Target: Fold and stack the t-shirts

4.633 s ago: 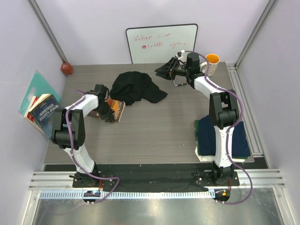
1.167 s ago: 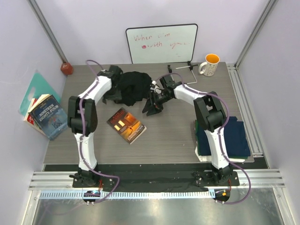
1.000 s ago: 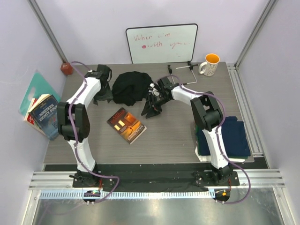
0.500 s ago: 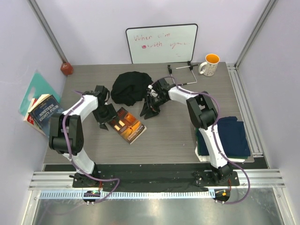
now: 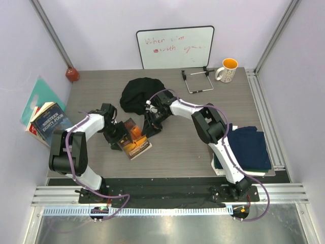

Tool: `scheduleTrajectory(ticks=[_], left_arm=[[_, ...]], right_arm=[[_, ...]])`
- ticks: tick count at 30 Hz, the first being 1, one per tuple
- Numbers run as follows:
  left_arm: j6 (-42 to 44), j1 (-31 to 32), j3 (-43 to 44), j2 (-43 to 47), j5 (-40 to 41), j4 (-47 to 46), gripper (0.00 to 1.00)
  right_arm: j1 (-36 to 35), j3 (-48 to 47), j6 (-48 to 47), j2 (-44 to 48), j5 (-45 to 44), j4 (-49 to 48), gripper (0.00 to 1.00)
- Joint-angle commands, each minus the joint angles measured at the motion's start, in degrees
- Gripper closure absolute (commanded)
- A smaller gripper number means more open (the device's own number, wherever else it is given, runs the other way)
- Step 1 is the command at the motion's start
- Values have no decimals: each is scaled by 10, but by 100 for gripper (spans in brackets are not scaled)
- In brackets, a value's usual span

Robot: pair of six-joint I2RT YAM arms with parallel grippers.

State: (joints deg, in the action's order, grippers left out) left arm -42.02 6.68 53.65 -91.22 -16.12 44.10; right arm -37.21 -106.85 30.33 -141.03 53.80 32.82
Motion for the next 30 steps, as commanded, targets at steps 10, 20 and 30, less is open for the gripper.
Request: scheduleTrajectory(ticks=[10,20,30], left_arm=[[-12,-37,-57,39,57,-10,33],[-52,-37,-137,69,80,-75,33],[-101,-22,-179,111,94,-130,34]], right_arm=[[-18,57,-82,13,-70,64,55],[-26,106,-88,36,-66,50,55],[-94,45,-79,1,-46,52,55]])
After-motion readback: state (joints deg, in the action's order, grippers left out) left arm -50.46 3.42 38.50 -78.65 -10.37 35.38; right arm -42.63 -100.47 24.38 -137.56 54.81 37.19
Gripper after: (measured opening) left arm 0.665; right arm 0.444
